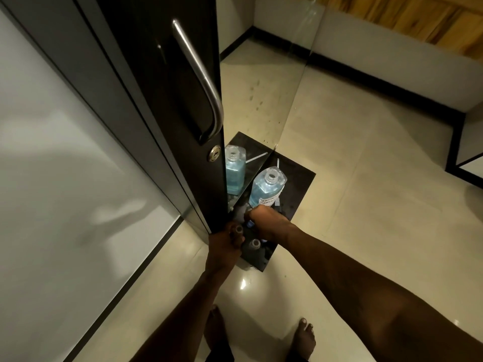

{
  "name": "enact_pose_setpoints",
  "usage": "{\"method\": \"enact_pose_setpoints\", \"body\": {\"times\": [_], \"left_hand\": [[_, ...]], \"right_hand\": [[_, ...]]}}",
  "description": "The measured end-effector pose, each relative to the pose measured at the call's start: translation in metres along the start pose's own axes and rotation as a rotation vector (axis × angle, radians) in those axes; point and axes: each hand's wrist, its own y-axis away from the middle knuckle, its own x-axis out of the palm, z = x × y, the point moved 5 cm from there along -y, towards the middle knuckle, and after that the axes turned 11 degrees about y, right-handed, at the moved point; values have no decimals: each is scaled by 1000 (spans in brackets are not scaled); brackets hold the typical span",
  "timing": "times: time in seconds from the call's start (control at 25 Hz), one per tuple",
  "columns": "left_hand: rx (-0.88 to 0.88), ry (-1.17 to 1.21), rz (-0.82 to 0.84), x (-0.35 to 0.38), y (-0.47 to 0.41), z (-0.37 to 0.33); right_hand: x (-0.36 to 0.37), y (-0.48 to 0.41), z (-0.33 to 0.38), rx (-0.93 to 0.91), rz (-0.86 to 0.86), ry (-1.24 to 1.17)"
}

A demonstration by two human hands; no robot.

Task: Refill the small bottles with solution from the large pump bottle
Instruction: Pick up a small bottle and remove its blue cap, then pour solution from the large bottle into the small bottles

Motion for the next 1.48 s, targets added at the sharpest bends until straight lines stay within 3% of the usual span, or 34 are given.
{"method": "enact_pose_setpoints", "body": {"times": [0.16, 0.36, 0.56, 0.68, 0.76, 0.96, 1.28, 1.48], "left_hand": [[63, -75, -30, -8, 3, -2], [122, 37, -79, -28, 21, -45], [124, -20, -9, -17, -4, -122], [134, -75, 57, -1, -28, -155], [81, -117, 85, 10, -42, -163], [0, -291, 144, 25, -64, -157], [29, -212, 150, 23, -73, -155], [107, -501, 196, 12, -70, -210]], "right_hand": [[-1, 2, 0, -6, -11, -54], [-21, 43, -1, 47, -71, -131], [-78, 101, -34, 219, -433, -287], [-119, 122, -46, 245, -544, -311], [-130, 120, -54, 243, -528, -326], [-106, 84, -71, 263, -284, -312], [-97, 69, -66, 215, -402, -533], [-126, 100, -63, 167, -503, -625]]}}
